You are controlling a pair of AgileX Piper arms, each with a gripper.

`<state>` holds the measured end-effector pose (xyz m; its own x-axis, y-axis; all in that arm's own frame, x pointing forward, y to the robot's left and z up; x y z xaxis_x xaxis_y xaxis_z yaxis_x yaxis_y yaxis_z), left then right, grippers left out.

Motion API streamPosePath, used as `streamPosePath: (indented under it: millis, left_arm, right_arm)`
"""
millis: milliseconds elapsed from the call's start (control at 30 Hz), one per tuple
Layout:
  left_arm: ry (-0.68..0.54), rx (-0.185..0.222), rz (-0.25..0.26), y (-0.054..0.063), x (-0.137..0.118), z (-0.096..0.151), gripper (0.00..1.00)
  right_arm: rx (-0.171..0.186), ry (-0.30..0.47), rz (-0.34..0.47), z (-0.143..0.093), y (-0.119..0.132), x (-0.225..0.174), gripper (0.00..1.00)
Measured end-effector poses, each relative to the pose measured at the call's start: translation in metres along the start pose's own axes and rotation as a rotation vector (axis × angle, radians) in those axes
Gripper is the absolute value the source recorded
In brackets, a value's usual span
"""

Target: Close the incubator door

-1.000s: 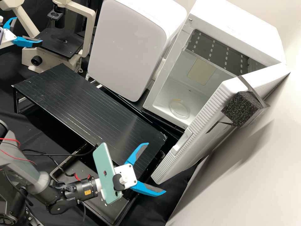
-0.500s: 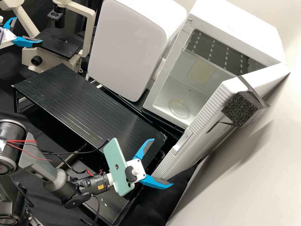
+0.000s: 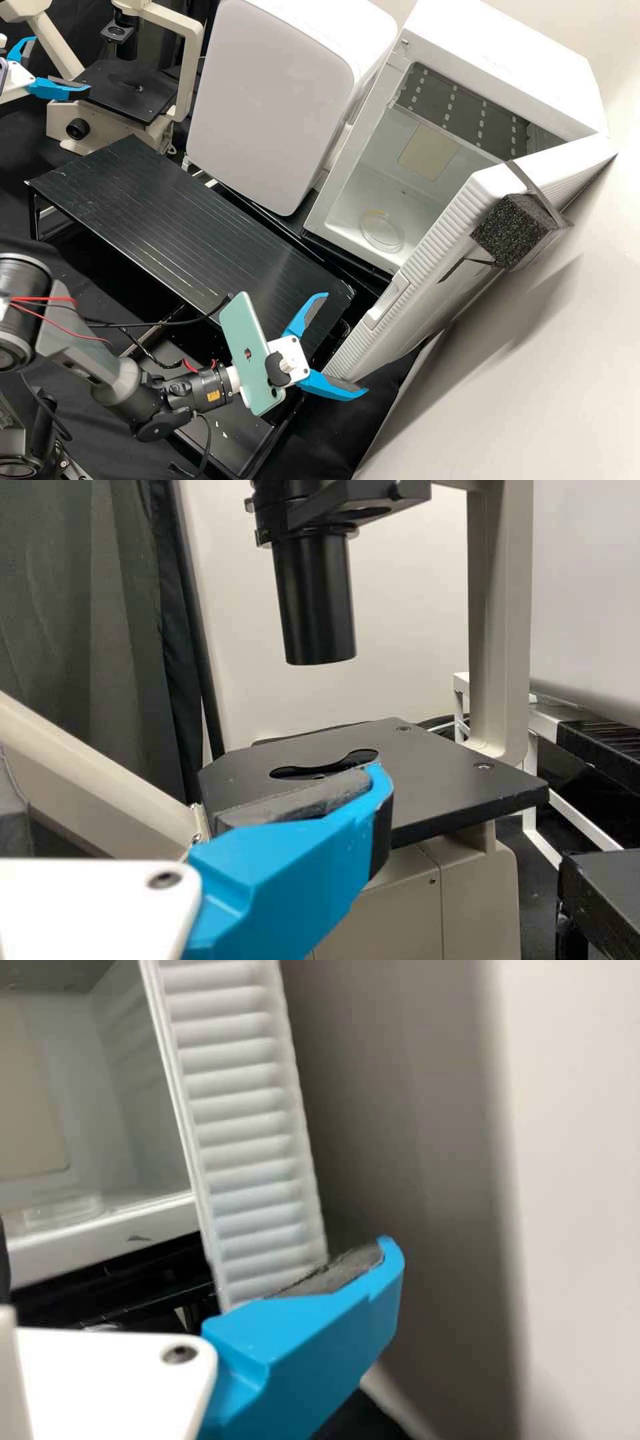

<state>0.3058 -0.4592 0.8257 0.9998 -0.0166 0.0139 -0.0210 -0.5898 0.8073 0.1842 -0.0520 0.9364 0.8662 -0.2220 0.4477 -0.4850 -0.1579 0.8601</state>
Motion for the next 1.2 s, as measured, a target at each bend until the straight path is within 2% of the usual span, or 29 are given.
streamPosePath:
  millis: [33, 100, 167, 233, 300, 367, 400, 667, 933, 1033, 1200]
  left_arm:
    - [0.000, 0.000, 0.000, 0.000, 0.000, 0.000, 1.00]
    - [0.000, 0.000, 0.000, 0.000, 0.000, 0.000, 1.00]
    - [0.000, 0.000, 0.000, 0.000, 0.000, 0.000, 1.00]
    - [0.000, 0.000, 0.000, 0.000, 0.000, 0.000, 1.00]
    - [0.000, 0.000, 0.000, 0.000, 0.000, 0.000, 1.00]
    - [0.000, 0.000, 0.000, 0.000, 0.000, 0.000, 1.00]
    - [0.000, 0.000, 0.000, 0.000, 0.000, 0.000, 1.00]
    - [0.000, 0.000, 0.000, 0.000, 0.000, 0.000, 1.00]
    - [0.000, 0.000, 0.000, 0.000, 0.000, 0.000, 1.00]
    - [0.000, 0.000, 0.000, 0.000, 0.000, 0.000, 1.00]
    - [0.000, 0.000, 0.000, 0.000, 0.000, 0.000, 1.00]
  right_arm:
    - [0.045, 0.013, -0.016, -0.011, -0.006, -0.004, 1.00]
    - [0.090, 0.057, -0.094, -0.028, -0.020, -0.011, 1.00]
    - [0.077, 0.134, -0.197, -0.044, -0.035, -0.015, 1.00]
    - [0.057, 0.268, -0.283, -0.063, -0.048, -0.021, 1.00]
    - [0.050, 0.413, -0.321, -0.080, -0.054, -0.029, 1.00]
    - [0.041, 0.510, -0.324, -0.092, -0.055, -0.035, 1.00]
    - [0.045, 0.532, -0.319, -0.095, -0.054, -0.036, 1.00]
    - [0.052, 0.538, -0.302, -0.097, -0.053, -0.037, 1.00]
    - [0.016, 0.552, -0.311, -0.099, -0.069, -0.047, 1.00]
    - [0.021, 0.542, -0.270, -0.100, -0.069, -0.047, 1.00]
    - [0.056, 0.527, -0.246, -0.099, -0.066, -0.052, 1.00]
